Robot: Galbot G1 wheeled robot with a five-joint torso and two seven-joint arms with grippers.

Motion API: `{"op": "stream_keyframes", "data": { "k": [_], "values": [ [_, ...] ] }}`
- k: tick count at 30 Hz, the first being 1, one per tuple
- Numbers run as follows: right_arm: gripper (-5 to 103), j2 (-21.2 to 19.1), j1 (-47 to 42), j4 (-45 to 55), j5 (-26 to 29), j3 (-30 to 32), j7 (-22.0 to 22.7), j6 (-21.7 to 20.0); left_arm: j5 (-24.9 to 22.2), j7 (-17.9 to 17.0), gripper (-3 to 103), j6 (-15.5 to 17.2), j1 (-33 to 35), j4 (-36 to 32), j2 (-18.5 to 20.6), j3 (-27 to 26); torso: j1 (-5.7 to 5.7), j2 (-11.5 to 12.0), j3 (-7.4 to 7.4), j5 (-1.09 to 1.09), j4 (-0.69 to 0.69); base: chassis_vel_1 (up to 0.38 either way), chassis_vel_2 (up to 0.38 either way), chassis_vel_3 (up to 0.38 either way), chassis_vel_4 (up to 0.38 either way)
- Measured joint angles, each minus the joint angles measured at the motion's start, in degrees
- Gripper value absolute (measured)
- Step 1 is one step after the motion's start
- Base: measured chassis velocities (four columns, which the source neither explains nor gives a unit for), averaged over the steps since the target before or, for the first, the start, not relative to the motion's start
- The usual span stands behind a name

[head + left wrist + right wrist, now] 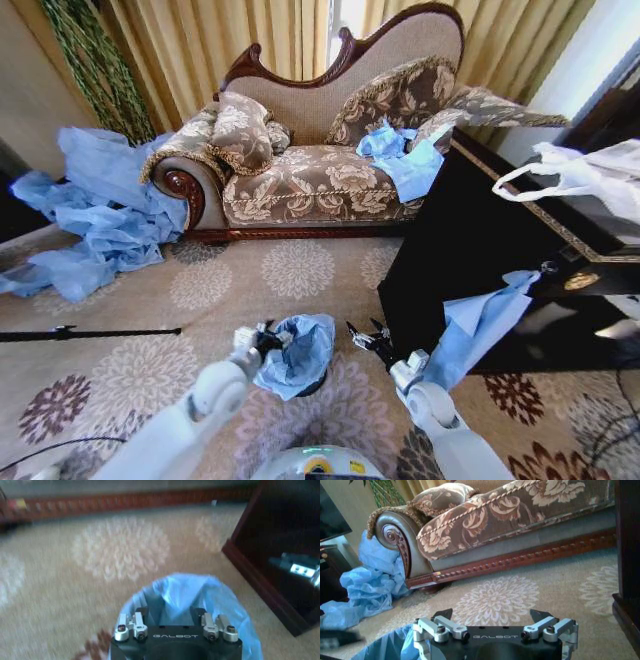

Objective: Place a garbage bag over the trash bin.

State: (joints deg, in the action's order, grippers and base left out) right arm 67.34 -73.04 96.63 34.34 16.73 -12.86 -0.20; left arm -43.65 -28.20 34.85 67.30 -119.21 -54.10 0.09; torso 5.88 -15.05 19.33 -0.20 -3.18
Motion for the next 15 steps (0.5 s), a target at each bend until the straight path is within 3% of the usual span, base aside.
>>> {"op": "stream_keyframes", "data": {
  "k": [2,3,5,12,15],
  "values": [
    [100,0.17,1.12,-0.87,-0.04,-1.14,0.01,0.07,-3.97,-4.76,50,1.73,-1.58,1.58,-2.00,1.34,0.00,0.00,0.00,-0.01,-0.02,0.000,0.000,0.000,0.000],
    [100,0.22,1.57,-1.19,-0.04,-1.76,0.02,0.07,-4.81,-6.25,46,2.04,-1.99,2.34,-2.70,1.61,0.00,0.00,0.00,0.02,0.04,0.000,0.000,0.000,0.000],
    [100,0.25,1.75,-1.42,-0.03,-2.13,0.02,0.07,-5.28,-7.12,46,2.08,-2.46,3.23,-3.05,1.82,0.00,0.00,0.00,0.03,0.04,0.000,0.000,0.000,0.000],
    [100,0.08,1.82,-2.29,0.08,-1.99,0.02,0.07,-6.10,-8.25,23,0.98,-6.56,9.36,-6.37,3.86,0.00,0.00,0.00,-0.02,-0.01,0.000,0.000,0.000,0.000],
    [100,0.04,1.83,-2.28,0.10,-1.79,0.05,0.07,-6.07,-7.57,19,0.74,-7.70,11.06,-7.50,4.44,0.00,0.00,0.00,0.01,0.01,0.000,0.000,0.000,0.000]
  ]
}}
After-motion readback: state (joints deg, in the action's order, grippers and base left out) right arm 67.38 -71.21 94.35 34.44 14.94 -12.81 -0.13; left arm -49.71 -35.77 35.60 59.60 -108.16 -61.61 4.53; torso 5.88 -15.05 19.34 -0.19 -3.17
